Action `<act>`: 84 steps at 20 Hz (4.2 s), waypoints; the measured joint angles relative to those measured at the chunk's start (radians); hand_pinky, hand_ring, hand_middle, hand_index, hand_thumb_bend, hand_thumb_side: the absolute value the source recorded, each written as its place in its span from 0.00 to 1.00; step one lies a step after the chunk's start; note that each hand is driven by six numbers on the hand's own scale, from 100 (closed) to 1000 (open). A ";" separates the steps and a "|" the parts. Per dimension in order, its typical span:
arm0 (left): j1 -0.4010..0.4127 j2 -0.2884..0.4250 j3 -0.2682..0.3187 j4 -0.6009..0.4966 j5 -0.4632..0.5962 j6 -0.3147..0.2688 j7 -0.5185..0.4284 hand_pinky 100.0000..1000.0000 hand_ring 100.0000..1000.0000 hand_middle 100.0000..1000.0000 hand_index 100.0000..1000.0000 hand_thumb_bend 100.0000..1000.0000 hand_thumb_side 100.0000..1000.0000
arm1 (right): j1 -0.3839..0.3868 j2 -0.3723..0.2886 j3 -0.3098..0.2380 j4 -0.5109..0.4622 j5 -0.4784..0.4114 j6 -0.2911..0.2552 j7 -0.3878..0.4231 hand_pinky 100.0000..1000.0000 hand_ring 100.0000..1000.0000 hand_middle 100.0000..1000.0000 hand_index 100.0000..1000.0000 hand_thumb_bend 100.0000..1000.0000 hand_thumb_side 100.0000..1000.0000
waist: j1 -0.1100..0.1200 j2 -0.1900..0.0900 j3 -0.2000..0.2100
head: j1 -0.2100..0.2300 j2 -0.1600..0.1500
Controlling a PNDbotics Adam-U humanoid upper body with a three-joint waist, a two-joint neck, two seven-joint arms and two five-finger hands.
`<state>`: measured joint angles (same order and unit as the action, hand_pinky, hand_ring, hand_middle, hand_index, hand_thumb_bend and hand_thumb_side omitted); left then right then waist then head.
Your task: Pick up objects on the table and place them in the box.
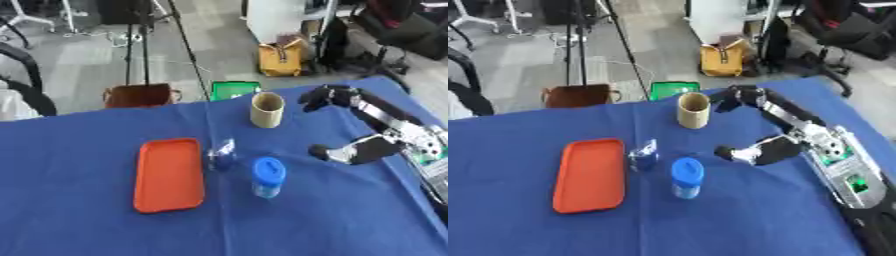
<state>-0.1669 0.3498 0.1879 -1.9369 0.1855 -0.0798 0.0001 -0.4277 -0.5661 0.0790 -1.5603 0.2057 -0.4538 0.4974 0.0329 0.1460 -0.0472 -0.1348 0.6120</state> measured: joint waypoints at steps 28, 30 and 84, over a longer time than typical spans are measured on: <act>0.001 0.000 -0.007 0.000 0.005 -0.002 -0.009 0.46 0.76 0.77 0.89 0.29 1.00 | -0.144 0.106 0.110 0.304 0.310 -0.117 0.058 0.82 0.83 0.81 0.91 0.54 0.28 | 0.018 -0.019 0.012 | -0.019 0.002; 0.001 0.000 -0.008 0.000 0.005 -0.003 -0.011 0.46 0.76 0.77 0.89 0.29 1.00 | -0.146 0.114 0.112 0.321 0.337 -0.131 0.044 0.82 0.82 0.81 0.91 0.54 0.28 | 0.019 -0.019 0.012 | -0.020 0.002; -0.037 -0.009 -0.037 -0.004 0.024 0.002 -0.037 0.45 0.77 0.78 0.90 0.29 1.00 | -0.516 0.409 0.148 0.620 0.607 -0.241 -0.094 0.37 0.48 0.63 0.81 0.32 0.00 | 0.001 0.013 0.150 | -0.083 -0.003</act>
<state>-0.2044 0.3410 0.1512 -1.9408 0.2098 -0.0783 -0.0365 -0.9436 -0.1569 0.2268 -0.9400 0.8124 -0.6951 0.4034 0.0344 0.1590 0.1028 -0.2178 0.6090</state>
